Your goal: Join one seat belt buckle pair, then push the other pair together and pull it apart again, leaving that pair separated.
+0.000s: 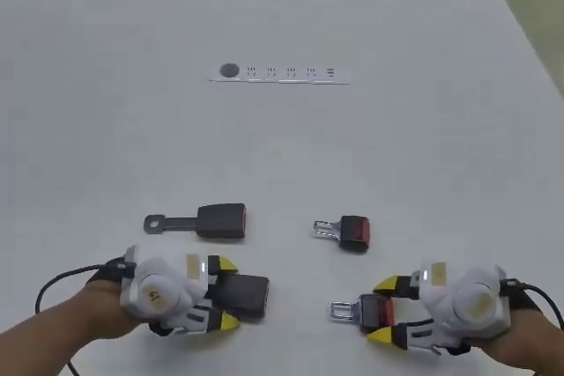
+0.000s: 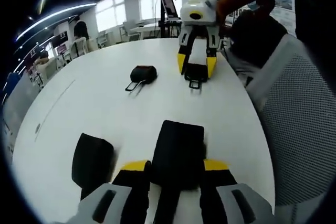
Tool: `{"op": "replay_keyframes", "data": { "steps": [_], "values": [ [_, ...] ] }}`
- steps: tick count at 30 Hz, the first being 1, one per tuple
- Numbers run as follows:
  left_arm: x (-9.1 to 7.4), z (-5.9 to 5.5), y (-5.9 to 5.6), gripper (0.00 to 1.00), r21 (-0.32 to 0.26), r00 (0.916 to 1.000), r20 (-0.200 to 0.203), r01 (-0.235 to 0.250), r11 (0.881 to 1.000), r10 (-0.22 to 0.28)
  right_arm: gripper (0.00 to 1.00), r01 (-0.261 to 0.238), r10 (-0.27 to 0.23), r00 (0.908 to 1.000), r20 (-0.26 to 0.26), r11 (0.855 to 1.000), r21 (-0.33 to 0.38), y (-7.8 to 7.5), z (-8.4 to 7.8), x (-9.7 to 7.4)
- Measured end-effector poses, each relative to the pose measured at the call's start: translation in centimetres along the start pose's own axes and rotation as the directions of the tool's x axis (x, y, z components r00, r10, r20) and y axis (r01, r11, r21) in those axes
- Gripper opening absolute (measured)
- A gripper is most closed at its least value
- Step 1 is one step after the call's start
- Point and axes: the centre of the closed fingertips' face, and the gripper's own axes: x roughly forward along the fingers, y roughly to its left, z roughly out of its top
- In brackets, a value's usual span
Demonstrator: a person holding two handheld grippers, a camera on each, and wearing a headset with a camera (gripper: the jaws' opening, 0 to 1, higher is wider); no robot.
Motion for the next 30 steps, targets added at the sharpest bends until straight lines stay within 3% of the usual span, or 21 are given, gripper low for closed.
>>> {"op": "replay_keyframes", "data": {
  "steps": [1,2,5,11,30],
  "values": [
    [0.0,-0.1,-0.2,0.37,0.015,1.0000,0.002,0.008,1.000,-0.008,0.37,-0.002,0.002,1.0000,0.001,1.000,0.001,0.0,0.0,-0.1],
    [-0.1,-0.2,0.1,0.37,-0.015,1.0000,0.004,0.002,1.000,-0.002,0.36,-0.006,0.006,1.0000,0.001,1.000,-0.002,0.0,-0.1,0.0],
    [0.0,-0.2,0.2,0.36,0.017,0.9999,0.001,0.011,1.000,-0.011,0.36,-0.012,0.012,0.9999,0.003,1.000,-0.011,-0.1,-0.1,0.0],
    [-0.2,-0.6,0.4,0.35,0.052,0.9986,-0.038,0.040,0.998,-0.038,0.36,-0.023,0.023,0.9987,0.046,1.000,-0.001,-0.3,0.1,0.1],
    [-0.3,-1.2,0.9,0.34,0.029,0.9960,-0.089,0.013,0.999,-0.011,0.36,-0.049,0.052,0.9964,0.067,0.998,-0.044,-0.6,2.5,1.8]
  ]
}}
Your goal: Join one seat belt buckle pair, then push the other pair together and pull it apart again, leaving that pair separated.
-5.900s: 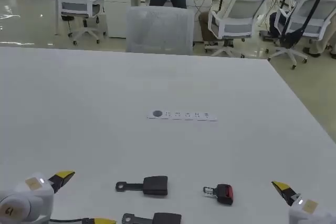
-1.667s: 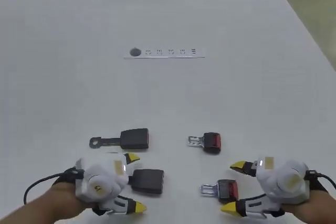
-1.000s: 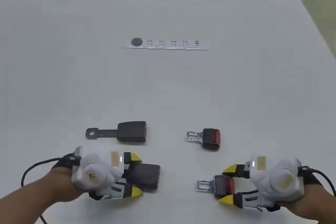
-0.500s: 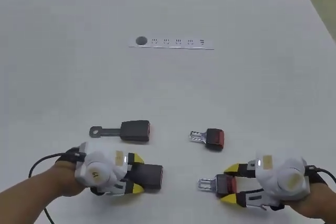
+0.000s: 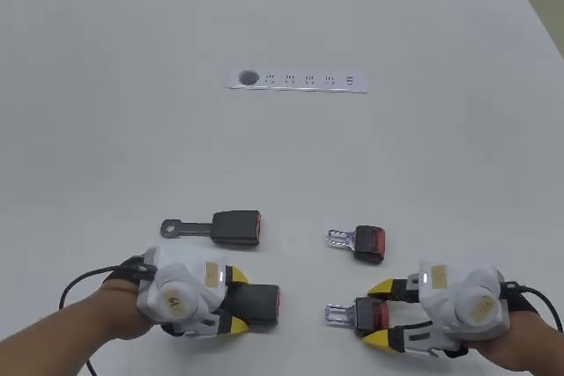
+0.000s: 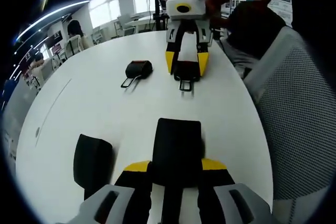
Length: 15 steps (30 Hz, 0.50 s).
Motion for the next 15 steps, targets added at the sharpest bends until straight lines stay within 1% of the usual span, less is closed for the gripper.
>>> {"op": "replay_keyframes", "data": {
  "steps": [7,8,9,10,11,12,15],
  "values": [
    [0.0,0.0,0.0,0.34,-0.004,0.9999,-0.013,-0.003,1.000,0.003,0.36,-0.017,0.018,0.9997,0.014,1.000,-0.018,0.1,1.5,1.3],
    [0.0,0.0,0.0,0.34,-0.004,0.9999,-0.016,-0.003,1.000,0.003,0.36,-0.017,0.018,0.9998,0.009,0.998,-0.052,0.1,1.7,1.5],
    [0.1,0.1,-0.1,0.34,-0.003,0.9998,-0.019,-0.003,1.000,0.003,0.36,-0.024,0.025,0.9995,0.018,0.999,-0.040,0.2,2.0,1.8],
    [0.1,0.1,0.0,0.34,-0.001,0.9998,-0.022,-0.003,1.000,0.003,0.36,-0.021,0.021,0.9996,0.020,0.999,-0.025,0.1,2.1,1.9],
    [0.1,0.1,-0.1,0.34,-0.001,0.9997,-0.024,-0.003,1.000,0.003,0.36,-0.022,0.022,0.9990,0.039,1.000,-0.018,0.1,2.6,2.3],
    [0.1,0.1,0.0,0.34,-0.001,0.9997,-0.026,-0.003,1.000,0.003,0.36,-0.020,0.021,0.9991,0.038,1.000,-0.018,0.1,2.7,2.4],
    [0.1,0.1,-0.2,0.34,-0.001,0.9994,-0.035,-0.004,1.000,0.004,0.35,-0.029,0.030,0.9977,0.062,1.000,-0.002,0.3,3.5,3.0]
  ]
}}
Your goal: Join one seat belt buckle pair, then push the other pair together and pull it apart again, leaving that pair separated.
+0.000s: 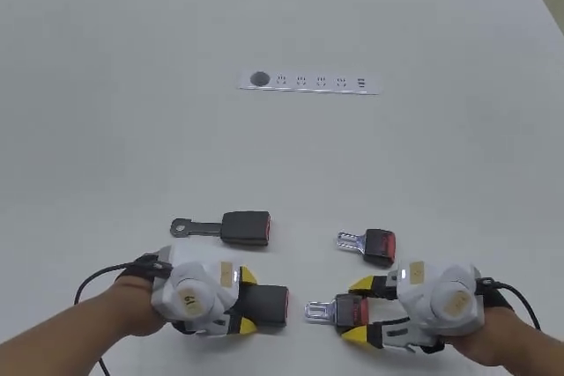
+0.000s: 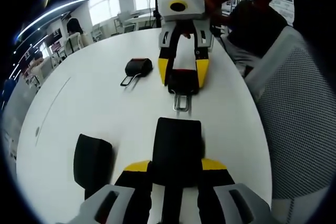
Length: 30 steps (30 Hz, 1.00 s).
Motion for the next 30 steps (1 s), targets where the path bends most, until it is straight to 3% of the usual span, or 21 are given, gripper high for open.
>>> {"op": "replay_keyframes", "data": {
  "steps": [10,14,15,17,20,24,26,30],
  "values": [
    [0.1,0.0,-0.2,0.34,0.006,0.9998,-0.019,-0.001,1.000,0.001,0.35,-0.023,0.023,0.9993,0.030,1.000,-0.002,0.2,1.6,1.5],
    [0.1,0.0,-0.1,0.34,-0.016,0.9999,-0.006,-0.011,1.000,0.011,0.35,-0.019,0.020,0.9996,0.021,1.000,-0.019,0.1,2.5,2.5],
    [0.0,0.0,-0.1,0.34,-0.014,0.9999,0.007,-0.015,1.000,0.015,0.35,-0.014,0.013,0.9997,-0.020,0.997,-0.070,0.0,2.4,2.5],
    [0.0,0.1,-0.2,0.34,-0.023,0.9998,0.008,-0.016,1.000,0.017,0.35,-0.030,0.030,0.9995,-0.009,0.999,-0.034,0.1,2.5,2.3],
    [0.0,0.2,-0.2,0.34,-0.021,0.9998,0.005,-0.019,1.000,0.019,0.35,-0.017,0.017,0.9998,0.008,1.000,0.009,0.2,2.8,2.7],
    [-0.2,0.0,-0.2,0.34,-0.060,0.9982,0.047,-0.033,0.998,0.036,0.35,-0.008,0.008,1.0000,-0.001,1.000,0.002,0.6,3.8,3.7],
    [-0.1,0.1,-0.3,0.34,-0.041,0.9991,0.031,-0.026,0.999,0.027,0.34,-0.016,0.016,0.9998,-0.015,1.000,0.021,0.5,3.8,3.8],
    [-0.2,0.1,-0.2,0.33,-0.048,0.9990,0.039,-0.021,0.999,0.022,0.34,-0.024,0.024,0.9994,-0.025,1.000,0.011,0.1,3.9,3.9]
  ]
}}
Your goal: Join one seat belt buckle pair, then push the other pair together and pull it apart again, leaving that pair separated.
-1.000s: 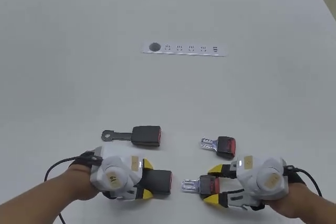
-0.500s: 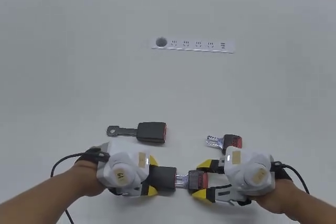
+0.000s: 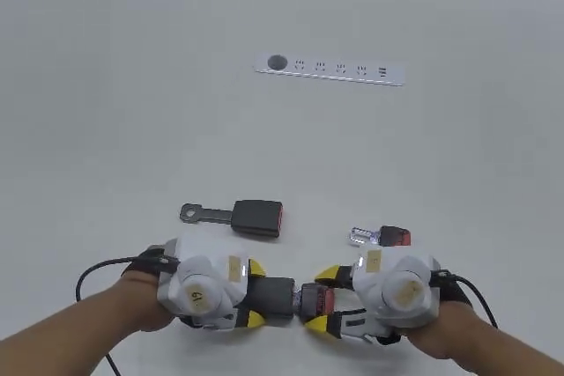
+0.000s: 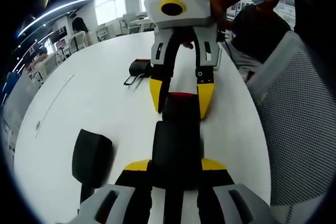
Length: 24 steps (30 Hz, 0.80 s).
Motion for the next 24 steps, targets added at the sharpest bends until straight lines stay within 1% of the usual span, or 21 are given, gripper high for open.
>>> {"op": "replay_keyframes", "data": {
  "steps": [3,6,9,11,13,17,21,24],
  "values": [
    [0.01,0.03,0.07,0.34,0.003,1.0000,0.003,0.001,1.000,-0.001,0.34,0.010,-0.010,0.9999,-0.013,1.000,-0.004,0.07,0.09,0.11],
    [0.08,0.07,0.01,0.33,0.007,1.0000,0.004,0.007,1.000,-0.007,0.34,0.005,-0.005,1.0000,-0.004,1.000,0.005,-0.10,-0.06,-0.06],
    [0.11,0.03,0.03,0.34,0.003,0.9997,0.022,0.005,1.000,-0.005,0.34,0.000,-0.001,1.0000,-0.008,1.000,-0.007,0.10,-0.07,0.08],
    [0.19,0.13,0.04,0.34,0.003,0.9999,0.014,0.005,1.000,-0.005,0.34,0.002,-0.002,0.9999,-0.015,1.000,-0.015,0.15,-0.09,0.09],
    [0.24,0.09,-0.03,0.34,0.000,0.9999,0.015,0.004,1.000,-0.004,0.34,0.003,-0.003,0.9998,-0.020,1.000,-0.021,0.18,-0.12,0.09],
    [0.27,0.07,-0.11,0.34,0.003,0.9999,0.013,0.004,1.000,-0.004,0.35,0.006,-0.006,0.9999,-0.010,1.000,-0.021,0.21,-0.26,-0.07],
    [0.30,0.05,-0.20,0.34,0.028,0.9998,0.009,0.019,0.999,-0.019,0.35,0.009,-0.009,0.9999,-0.004,0.999,-0.034,0.28,-0.33,-0.09],
    [0.22,0.01,-0.21,0.34,0.040,0.9994,0.023,0.024,0.999,-0.025,0.35,0.010,-0.009,0.9996,0.025,0.999,-0.035,0.29,-0.44,-0.22]
  ]
}}
